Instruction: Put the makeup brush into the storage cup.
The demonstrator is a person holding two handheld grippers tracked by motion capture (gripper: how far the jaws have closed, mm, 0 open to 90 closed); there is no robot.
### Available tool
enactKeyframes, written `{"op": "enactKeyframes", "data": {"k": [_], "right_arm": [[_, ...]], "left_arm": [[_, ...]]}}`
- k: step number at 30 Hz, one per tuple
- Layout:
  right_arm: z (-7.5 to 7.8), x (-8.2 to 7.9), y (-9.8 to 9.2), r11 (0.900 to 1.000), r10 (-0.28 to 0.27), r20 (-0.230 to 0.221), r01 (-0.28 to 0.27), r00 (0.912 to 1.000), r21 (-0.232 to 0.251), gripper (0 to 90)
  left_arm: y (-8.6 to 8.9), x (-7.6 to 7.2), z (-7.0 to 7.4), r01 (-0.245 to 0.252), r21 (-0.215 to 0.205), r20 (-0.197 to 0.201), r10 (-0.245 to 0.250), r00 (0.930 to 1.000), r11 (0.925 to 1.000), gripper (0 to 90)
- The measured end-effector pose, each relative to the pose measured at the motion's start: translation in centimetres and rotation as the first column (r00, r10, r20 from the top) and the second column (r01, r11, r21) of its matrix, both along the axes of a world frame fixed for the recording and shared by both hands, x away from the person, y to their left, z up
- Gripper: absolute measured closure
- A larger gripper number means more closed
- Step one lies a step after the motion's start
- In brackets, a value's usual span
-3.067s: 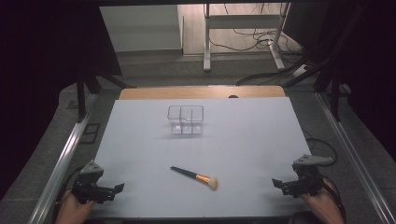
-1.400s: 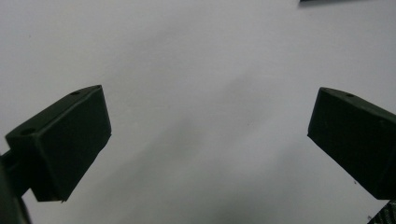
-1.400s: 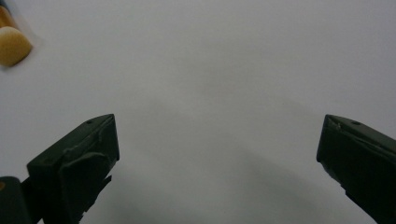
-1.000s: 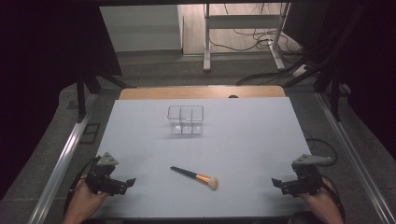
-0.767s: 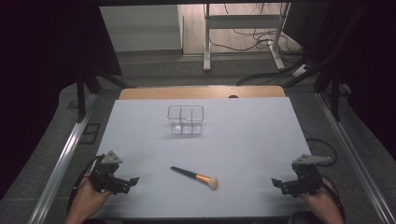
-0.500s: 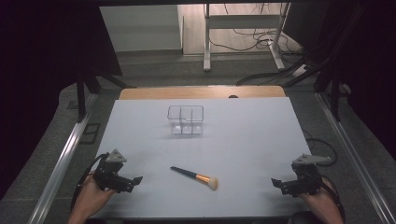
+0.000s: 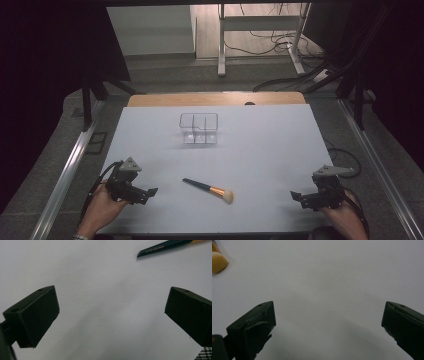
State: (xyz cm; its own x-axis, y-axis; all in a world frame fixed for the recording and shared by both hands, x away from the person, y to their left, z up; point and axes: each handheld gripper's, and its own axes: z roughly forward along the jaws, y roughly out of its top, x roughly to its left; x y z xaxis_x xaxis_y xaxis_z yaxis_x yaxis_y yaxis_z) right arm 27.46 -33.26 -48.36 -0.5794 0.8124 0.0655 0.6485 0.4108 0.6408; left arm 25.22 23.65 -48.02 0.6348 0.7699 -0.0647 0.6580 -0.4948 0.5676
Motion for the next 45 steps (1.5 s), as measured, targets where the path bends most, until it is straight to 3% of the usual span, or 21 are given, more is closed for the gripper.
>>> {"op": "enactKeyframes", "data": {"k": [23, 45], "right_arm": [[0.1, 0.0, 0.1, 1.000, 0.005, 0.004, -0.005, 1.0000, 0.001, 0.0], [0.1, 0.0, 0.1, 1.000, 0.007, 0.019, -0.007, 0.9998, -0.012, 0.0]], "left_arm": [[-3.2, 1.3, 0.5, 0.075, -0.006, -0.005, -0.075, 0.9972, 0.9972, 0.0], [-6.2, 2.8, 0.4, 0.145, 0.002, -0.012, -0.145, 0.9894, 0.9895, 0.0]]}}
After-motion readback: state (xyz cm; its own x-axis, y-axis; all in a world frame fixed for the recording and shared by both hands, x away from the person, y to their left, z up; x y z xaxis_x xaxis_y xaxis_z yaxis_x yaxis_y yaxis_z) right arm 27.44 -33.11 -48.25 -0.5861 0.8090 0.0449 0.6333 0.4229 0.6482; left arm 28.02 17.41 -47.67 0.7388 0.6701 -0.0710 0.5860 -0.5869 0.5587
